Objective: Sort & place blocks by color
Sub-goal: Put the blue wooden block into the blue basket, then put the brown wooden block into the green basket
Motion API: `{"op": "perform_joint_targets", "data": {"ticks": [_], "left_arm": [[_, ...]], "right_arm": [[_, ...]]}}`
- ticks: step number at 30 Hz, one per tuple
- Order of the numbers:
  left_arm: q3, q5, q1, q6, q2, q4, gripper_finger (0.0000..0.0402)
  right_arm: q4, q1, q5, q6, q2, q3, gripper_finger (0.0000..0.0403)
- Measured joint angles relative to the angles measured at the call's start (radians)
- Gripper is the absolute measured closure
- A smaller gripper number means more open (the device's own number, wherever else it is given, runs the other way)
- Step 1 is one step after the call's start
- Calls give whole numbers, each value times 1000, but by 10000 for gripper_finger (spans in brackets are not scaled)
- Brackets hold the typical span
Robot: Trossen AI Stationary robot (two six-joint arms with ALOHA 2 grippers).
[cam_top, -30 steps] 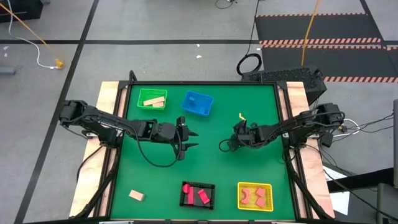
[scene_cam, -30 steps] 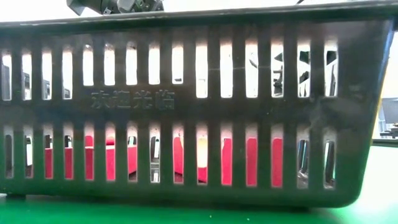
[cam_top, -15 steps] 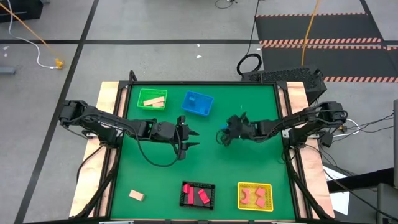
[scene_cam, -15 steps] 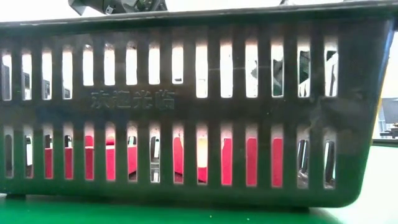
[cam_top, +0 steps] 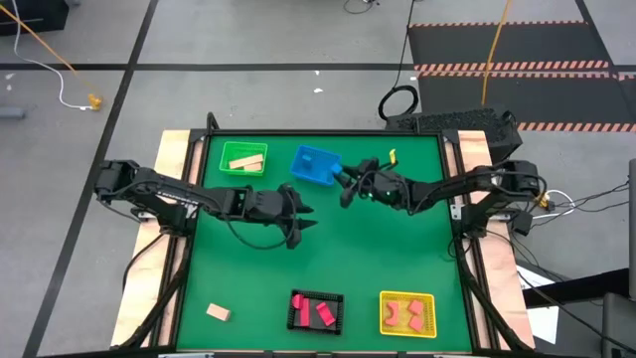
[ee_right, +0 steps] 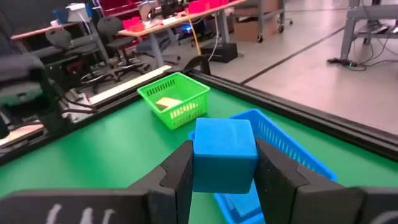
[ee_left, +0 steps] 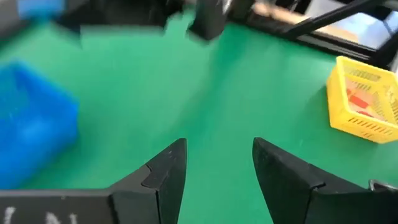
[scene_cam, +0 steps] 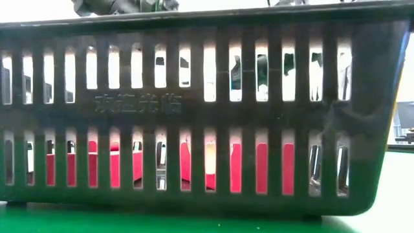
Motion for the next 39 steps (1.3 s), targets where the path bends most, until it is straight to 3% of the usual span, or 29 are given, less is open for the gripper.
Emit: {"op": "perform_joint_targets", "data": {"ticks": [5,10,21,34,39], "left_arm": [[0,0,0,-159,0,-146,217],[0,-1,0,-237,0,-190,217],[0,-6,-2,-281,0,-194,217],[0,-2,-2,-408,0,-386,217],[0,155,-20,-441,0,-533,218]], "right_arm": [[161,-43,-6,-57,92,0,286],[277,-85,-129,-26,208,19,282],[252,-110,-133,-48,331,106,271],[223,-145,-133,-119,326,107,163],[133,-140,-133,-142,246,106,132]]}}
